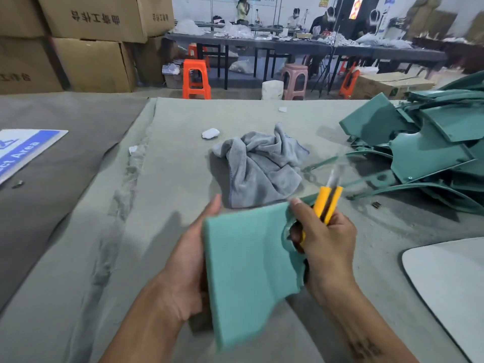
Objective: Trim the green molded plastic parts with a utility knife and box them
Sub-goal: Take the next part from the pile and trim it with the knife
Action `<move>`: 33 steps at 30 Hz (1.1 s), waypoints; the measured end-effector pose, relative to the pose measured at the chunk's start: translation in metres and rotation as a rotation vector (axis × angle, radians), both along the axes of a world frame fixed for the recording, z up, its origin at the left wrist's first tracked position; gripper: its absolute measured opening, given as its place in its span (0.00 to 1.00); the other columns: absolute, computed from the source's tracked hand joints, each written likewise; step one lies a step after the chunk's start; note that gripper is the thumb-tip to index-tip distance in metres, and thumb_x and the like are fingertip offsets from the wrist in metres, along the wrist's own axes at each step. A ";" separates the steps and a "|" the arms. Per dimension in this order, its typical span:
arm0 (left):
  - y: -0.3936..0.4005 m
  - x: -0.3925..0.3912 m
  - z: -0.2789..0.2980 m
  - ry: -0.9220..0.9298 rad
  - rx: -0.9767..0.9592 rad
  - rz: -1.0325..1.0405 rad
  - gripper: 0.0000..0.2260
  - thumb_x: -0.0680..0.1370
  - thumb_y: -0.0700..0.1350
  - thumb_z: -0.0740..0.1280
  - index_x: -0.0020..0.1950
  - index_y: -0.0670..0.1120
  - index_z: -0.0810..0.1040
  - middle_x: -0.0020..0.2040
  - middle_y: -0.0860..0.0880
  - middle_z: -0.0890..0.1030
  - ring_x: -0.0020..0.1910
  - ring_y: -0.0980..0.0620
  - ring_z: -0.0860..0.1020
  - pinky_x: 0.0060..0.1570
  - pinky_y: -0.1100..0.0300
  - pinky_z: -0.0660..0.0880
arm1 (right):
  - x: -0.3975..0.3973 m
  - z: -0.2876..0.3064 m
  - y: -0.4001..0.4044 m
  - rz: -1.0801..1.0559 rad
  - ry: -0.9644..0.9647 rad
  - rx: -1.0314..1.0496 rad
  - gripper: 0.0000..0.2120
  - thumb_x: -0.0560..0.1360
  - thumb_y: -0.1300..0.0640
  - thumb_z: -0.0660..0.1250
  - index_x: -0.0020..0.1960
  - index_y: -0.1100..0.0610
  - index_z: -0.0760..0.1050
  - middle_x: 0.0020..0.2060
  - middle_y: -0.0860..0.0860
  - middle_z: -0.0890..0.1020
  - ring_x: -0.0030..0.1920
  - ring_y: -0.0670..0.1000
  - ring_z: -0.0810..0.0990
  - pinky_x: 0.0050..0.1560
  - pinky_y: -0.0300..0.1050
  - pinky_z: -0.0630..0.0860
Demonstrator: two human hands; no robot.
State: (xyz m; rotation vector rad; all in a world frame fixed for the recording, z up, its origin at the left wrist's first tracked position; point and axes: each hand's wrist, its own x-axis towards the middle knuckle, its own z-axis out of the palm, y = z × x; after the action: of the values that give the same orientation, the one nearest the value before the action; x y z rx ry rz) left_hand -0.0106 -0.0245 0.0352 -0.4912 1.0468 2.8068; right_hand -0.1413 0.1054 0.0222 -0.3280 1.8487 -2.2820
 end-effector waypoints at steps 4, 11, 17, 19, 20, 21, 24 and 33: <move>0.005 0.001 -0.001 0.227 0.112 -0.129 0.47 0.69 0.77 0.64 0.74 0.43 0.73 0.74 0.36 0.72 0.72 0.32 0.71 0.70 0.25 0.62 | -0.018 -0.001 0.003 -0.215 -0.139 -0.162 0.19 0.76 0.56 0.78 0.29 0.51 0.75 0.26 0.48 0.71 0.23 0.47 0.70 0.24 0.39 0.69; 0.015 -0.009 -0.001 0.142 -0.096 0.292 0.14 0.73 0.33 0.70 0.59 0.38 0.82 0.60 0.35 0.83 0.55 0.29 0.82 0.43 0.32 0.80 | -0.028 -0.003 0.012 0.010 0.291 0.180 0.22 0.79 0.30 0.63 0.42 0.48 0.81 0.33 0.52 0.84 0.26 0.51 0.78 0.26 0.48 0.74; -0.002 0.002 0.009 0.111 -0.127 0.500 0.17 0.70 0.31 0.68 0.59 0.34 0.79 0.57 0.32 0.83 0.50 0.29 0.84 0.40 0.33 0.80 | -0.047 -0.009 0.038 0.105 0.940 0.439 0.09 0.85 0.42 0.60 0.47 0.39 0.76 0.29 0.47 0.75 0.25 0.47 0.71 0.26 0.42 0.66; -0.003 0.003 0.010 0.107 -0.140 0.476 0.20 0.67 0.27 0.71 0.59 0.35 0.80 0.57 0.32 0.83 0.49 0.30 0.84 0.40 0.33 0.80 | -0.048 -0.009 0.035 0.125 0.949 0.459 0.08 0.84 0.41 0.60 0.48 0.36 0.75 0.29 0.48 0.75 0.25 0.48 0.71 0.26 0.44 0.66; -0.002 0.004 0.010 0.112 -0.147 0.461 0.20 0.66 0.26 0.71 0.57 0.35 0.81 0.56 0.33 0.83 0.49 0.31 0.84 0.39 0.34 0.80 | -0.048 -0.010 0.033 0.126 0.952 0.474 0.08 0.84 0.40 0.59 0.48 0.36 0.74 0.29 0.48 0.75 0.26 0.49 0.72 0.27 0.47 0.67; -0.002 0.004 0.010 0.120 -0.155 0.451 0.18 0.67 0.29 0.70 0.56 0.36 0.82 0.56 0.33 0.83 0.49 0.31 0.84 0.39 0.35 0.80 | -0.048 -0.011 0.032 0.119 0.957 0.491 0.09 0.84 0.39 0.58 0.47 0.36 0.73 0.29 0.49 0.75 0.26 0.50 0.73 0.27 0.48 0.68; -0.003 0.004 0.007 0.118 -0.164 0.427 0.17 0.67 0.33 0.70 0.56 0.36 0.82 0.56 0.33 0.83 0.49 0.31 0.84 0.39 0.35 0.80 | -0.051 -0.014 0.033 0.017 0.956 0.552 0.14 0.84 0.39 0.57 0.49 0.42 0.78 0.27 0.49 0.75 0.26 0.50 0.73 0.27 0.51 0.69; -0.008 0.007 0.006 0.100 -0.148 0.386 0.18 0.68 0.27 0.71 0.57 0.38 0.83 0.57 0.32 0.82 0.51 0.29 0.83 0.42 0.32 0.79 | -0.052 -0.008 0.037 0.041 1.036 0.555 0.17 0.85 0.40 0.59 0.54 0.49 0.82 0.27 0.43 0.71 0.26 0.46 0.72 0.27 0.32 0.61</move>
State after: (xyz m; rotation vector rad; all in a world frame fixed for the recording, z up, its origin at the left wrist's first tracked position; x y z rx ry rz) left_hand -0.0035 -0.0327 0.0410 -0.6353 1.3142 3.1273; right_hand -0.1928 0.1419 0.0143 -1.6267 2.7232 -1.5027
